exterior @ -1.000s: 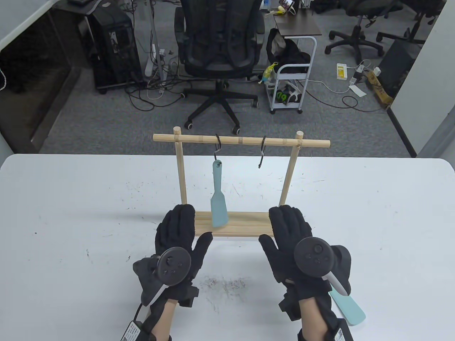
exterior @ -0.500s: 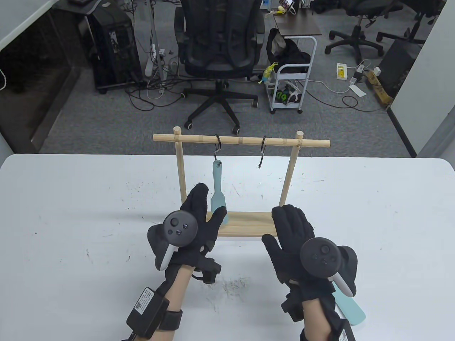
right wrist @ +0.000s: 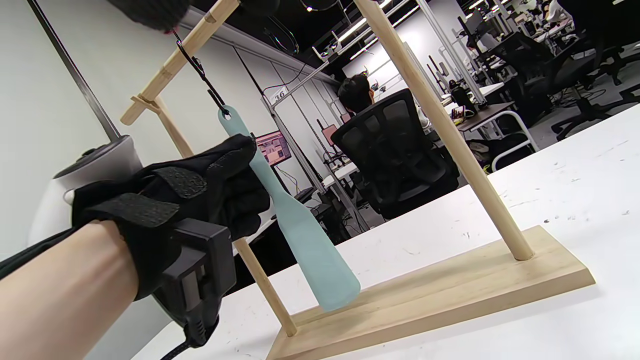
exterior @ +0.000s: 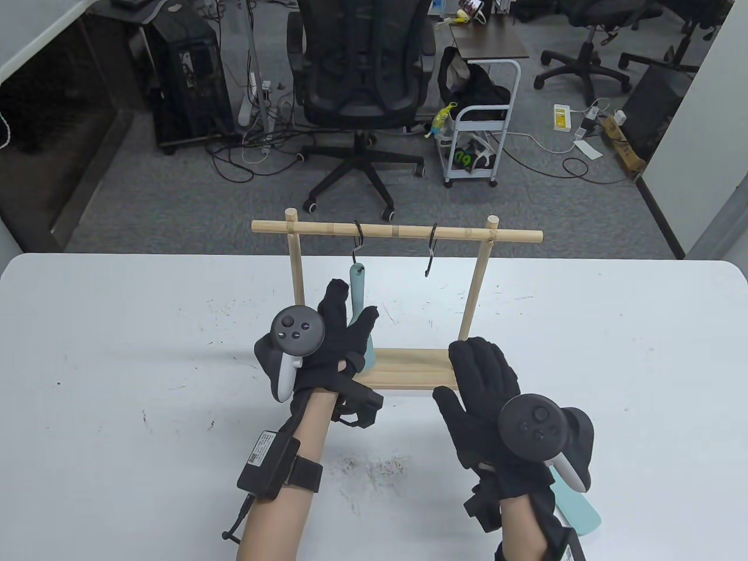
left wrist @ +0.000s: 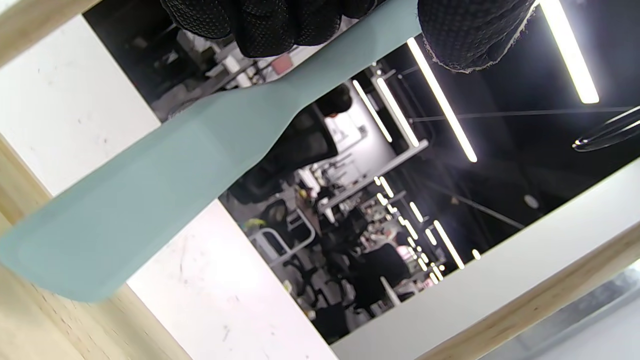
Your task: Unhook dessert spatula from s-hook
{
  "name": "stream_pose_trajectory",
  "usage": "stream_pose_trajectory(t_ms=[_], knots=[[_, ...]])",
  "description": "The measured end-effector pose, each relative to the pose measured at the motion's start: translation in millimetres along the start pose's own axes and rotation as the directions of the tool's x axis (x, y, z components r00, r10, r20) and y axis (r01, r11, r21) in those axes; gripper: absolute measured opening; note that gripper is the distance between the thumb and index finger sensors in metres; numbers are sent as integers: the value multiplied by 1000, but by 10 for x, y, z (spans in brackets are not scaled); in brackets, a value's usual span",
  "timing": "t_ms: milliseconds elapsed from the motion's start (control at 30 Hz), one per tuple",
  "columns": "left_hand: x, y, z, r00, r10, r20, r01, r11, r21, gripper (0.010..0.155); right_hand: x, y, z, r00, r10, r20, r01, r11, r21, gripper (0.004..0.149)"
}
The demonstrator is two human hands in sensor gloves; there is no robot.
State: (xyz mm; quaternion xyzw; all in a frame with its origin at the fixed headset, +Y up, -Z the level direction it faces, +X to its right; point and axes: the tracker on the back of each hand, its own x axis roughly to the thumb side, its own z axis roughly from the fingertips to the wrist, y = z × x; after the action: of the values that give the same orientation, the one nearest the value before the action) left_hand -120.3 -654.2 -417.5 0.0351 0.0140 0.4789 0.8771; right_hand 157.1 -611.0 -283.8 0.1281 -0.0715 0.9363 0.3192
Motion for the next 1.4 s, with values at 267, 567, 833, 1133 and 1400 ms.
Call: stream_pose_trajectory(t_ms=[267, 567, 833, 1133, 1400], knots=[[-156, -80, -141, 998, 56, -35, -57, 998, -29, 82, 24, -7, 5, 1000, 4, 4, -4, 1000, -1, 71], [-192, -89, -168, 998, 55, -34, -56, 997, -47, 75, 45, -17, 19, 1000, 6, 13, -6, 1000, -10, 71], [-181, -97, -173, 998, 47, -38, -49, 997, -58, 67, 53, -24, 21, 1000, 4, 8, -4, 1000, -8, 70], [-173, -108, -177, 998, 52, -38, -54, 996, -66, 61, 57, -33, 20, 1000, 1, 7, -1, 1000, -6, 70], [-163, -104, -158, 997, 73, -34, -75, 994, -84, 59, 57, -38, 18, 1000, -3, 7, 3, 1000, -3, 70]])
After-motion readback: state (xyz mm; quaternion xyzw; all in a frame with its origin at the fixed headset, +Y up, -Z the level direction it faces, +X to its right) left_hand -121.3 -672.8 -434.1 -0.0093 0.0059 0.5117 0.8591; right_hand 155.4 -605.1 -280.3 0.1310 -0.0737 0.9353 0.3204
